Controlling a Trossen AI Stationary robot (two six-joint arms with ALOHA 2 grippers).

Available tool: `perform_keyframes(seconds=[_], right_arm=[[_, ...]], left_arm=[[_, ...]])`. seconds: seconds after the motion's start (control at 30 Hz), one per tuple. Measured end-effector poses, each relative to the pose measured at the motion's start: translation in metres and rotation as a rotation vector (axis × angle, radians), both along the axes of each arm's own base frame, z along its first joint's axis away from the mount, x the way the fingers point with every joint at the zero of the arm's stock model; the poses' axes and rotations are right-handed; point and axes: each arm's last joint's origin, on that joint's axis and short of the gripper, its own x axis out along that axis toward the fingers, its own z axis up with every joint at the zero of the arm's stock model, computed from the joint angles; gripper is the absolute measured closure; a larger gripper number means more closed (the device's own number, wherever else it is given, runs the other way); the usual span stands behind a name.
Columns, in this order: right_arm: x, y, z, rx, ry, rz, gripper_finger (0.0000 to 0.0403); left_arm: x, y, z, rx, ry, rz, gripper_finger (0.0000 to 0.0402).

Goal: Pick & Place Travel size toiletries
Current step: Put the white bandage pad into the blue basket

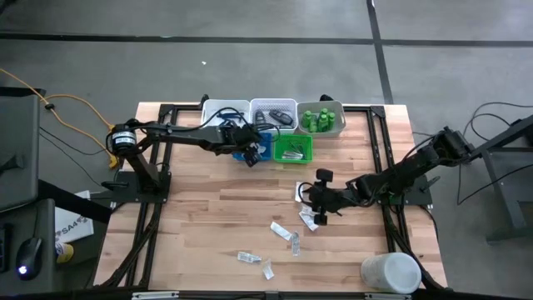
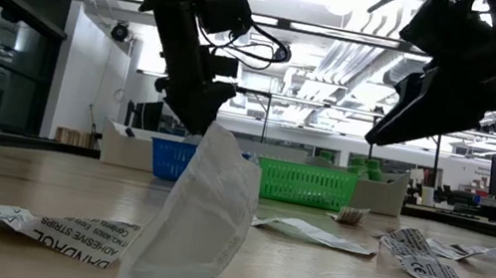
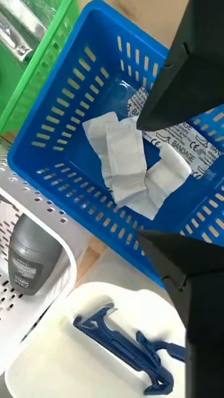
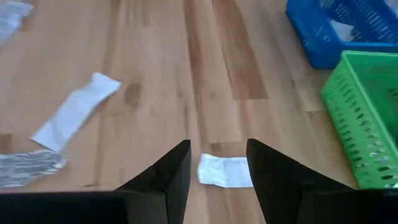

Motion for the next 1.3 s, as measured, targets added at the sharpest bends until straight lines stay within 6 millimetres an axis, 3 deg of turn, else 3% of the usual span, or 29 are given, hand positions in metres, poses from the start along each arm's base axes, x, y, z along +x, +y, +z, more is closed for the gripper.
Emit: perform_keyframes(seconds=[0.13, 0.37, 0.77, 0.93, 1.3], right_arm=[[0.002, 0.001, -0.010, -0.068, 0.048, 0.027, 0.0254], [0.007, 0.006, -0.034, -0.150, 0.124, 0.037, 0.0254], [0.012, 0.016, -0.067, -0.308, 0.168, 0.032, 0.0254], [0.014, 0.015, -0.069, -0.308, 0.166, 0.027, 0.0254], [0.019, 0.004, -0.069, -0.291, 0.183, 0.041, 0.0264]], left_arm=[[-0.003, -0.008, 0.013, 0.014, -0.028, -0.015, 0.0138], [-0.018, -0.043, 0.024, 0.062, -0.022, -0.056, 0.0183], [-0.046, -0.095, 0.012, 0.085, -0.028, -0.096, 0.0211], [-0.050, -0.105, 0.007, 0.077, -0.022, -0.118, 0.0211], [-0.053, -0.106, 0.005, 0.071, 0.015, -0.107, 0.0211]])
